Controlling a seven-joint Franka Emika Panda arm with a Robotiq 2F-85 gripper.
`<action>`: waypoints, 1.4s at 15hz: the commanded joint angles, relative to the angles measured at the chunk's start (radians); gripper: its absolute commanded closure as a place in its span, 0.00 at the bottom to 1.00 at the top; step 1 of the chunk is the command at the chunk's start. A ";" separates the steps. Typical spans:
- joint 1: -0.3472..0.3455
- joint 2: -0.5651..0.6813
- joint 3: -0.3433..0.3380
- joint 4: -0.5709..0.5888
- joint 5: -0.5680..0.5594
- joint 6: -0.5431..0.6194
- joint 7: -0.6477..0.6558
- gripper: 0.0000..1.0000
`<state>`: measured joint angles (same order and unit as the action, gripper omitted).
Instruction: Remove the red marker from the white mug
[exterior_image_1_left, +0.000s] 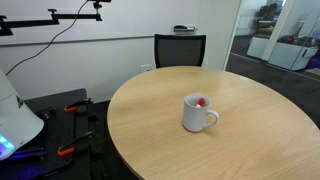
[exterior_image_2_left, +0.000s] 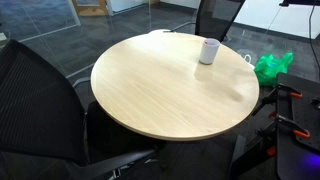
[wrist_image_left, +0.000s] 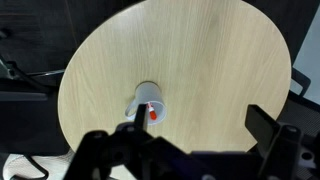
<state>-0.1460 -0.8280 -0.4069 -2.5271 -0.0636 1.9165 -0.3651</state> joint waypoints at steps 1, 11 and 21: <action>-0.013 0.005 0.009 0.002 0.010 -0.002 -0.009 0.00; 0.020 0.031 0.022 -0.015 0.029 0.160 -0.011 0.00; 0.074 0.350 0.043 -0.059 0.015 0.604 -0.032 0.00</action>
<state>-0.0704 -0.5941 -0.3724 -2.6010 -0.0551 2.4284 -0.3675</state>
